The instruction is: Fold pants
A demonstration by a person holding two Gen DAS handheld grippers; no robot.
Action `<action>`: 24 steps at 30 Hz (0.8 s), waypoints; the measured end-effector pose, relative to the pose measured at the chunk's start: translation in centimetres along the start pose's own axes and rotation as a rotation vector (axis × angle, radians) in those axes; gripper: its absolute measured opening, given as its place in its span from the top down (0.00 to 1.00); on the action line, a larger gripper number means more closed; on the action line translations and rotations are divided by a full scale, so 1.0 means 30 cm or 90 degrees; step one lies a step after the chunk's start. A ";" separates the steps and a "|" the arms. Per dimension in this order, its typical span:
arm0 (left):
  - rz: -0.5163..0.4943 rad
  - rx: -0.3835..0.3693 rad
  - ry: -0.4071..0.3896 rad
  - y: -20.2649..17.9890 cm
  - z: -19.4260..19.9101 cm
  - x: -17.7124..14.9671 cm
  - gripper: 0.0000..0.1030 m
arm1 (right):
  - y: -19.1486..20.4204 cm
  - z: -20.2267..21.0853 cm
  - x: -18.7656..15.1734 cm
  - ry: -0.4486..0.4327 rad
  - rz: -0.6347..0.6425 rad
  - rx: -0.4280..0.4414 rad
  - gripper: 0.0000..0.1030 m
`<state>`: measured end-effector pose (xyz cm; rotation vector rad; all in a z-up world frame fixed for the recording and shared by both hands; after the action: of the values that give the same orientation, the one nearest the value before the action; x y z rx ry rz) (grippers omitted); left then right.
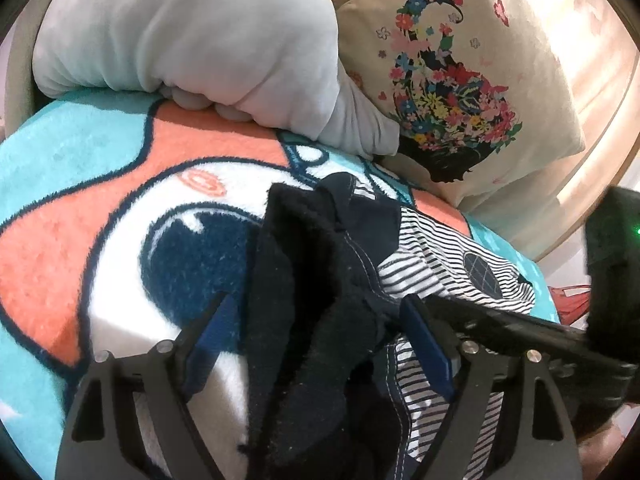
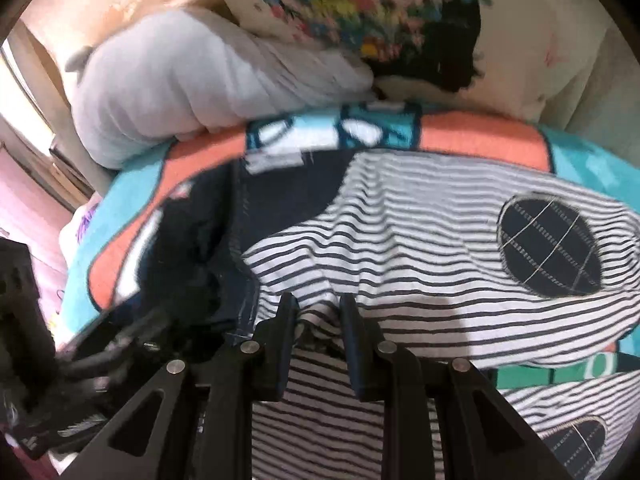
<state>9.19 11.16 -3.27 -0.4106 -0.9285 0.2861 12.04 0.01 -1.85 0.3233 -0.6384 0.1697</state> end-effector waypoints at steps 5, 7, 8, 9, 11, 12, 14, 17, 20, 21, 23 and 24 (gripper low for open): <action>-0.005 0.003 -0.001 0.005 0.000 0.000 0.19 | -0.051 0.182 0.037 -0.078 -0.009 -0.053 0.73; -0.006 0.006 -0.005 0.005 0.007 -0.001 0.19 | -0.094 0.273 0.041 -0.122 -0.040 -0.070 0.68; -0.007 0.012 -0.011 0.007 0.012 0.002 0.19 | -0.115 0.324 0.038 -0.147 -0.053 -0.078 0.66; -0.012 0.015 -0.017 0.006 0.019 0.004 0.19 | -0.134 0.367 0.032 -0.170 -0.062 -0.084 0.61; -0.029 0.027 -0.028 -0.003 0.031 0.008 0.19 | -0.158 0.446 0.017 -0.209 -0.071 -0.107 0.53; -0.047 0.044 -0.030 -0.013 0.042 0.008 0.19 | -0.173 0.492 -0.003 -0.224 -0.075 -0.116 0.49; -0.087 0.093 -0.052 -0.032 0.095 0.012 0.19 | -0.184 0.540 -0.028 -0.238 -0.074 -0.121 0.45; -0.122 0.119 -0.115 -0.089 0.231 0.020 0.19 | -0.202 0.607 -0.082 -0.271 -0.052 -0.150 0.40; -0.143 0.144 -0.168 -0.146 0.360 0.024 0.08 | -0.212 0.678 -0.112 -0.320 -0.021 -0.187 0.34; -0.154 0.163 -0.185 -0.165 0.397 0.025 0.02 | -0.209 0.699 -0.112 -0.341 -0.011 -0.194 0.30; -0.171 0.184 -0.204 -0.199 0.450 0.025 0.00 | -0.203 0.766 -0.118 -0.390 0.018 -0.214 0.17; -0.177 0.186 -0.208 -0.221 0.470 0.024 0.00 | -0.199 0.793 -0.118 -0.415 0.028 -0.219 0.08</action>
<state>-1.54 8.65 7.77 0.0394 -1.2282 0.2322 -2.48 -14.02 12.50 0.0219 -1.3008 -0.0115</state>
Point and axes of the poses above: each gripper's, at about its wrist camera, not at the fingertips, and z roughly against the way its jaws point, y to its left, x to its top, the point moved 7 cm from there along -z, roughly the way its jaws point, and after that the axes turned 11 degrees about -y, right-handed, at the moved point
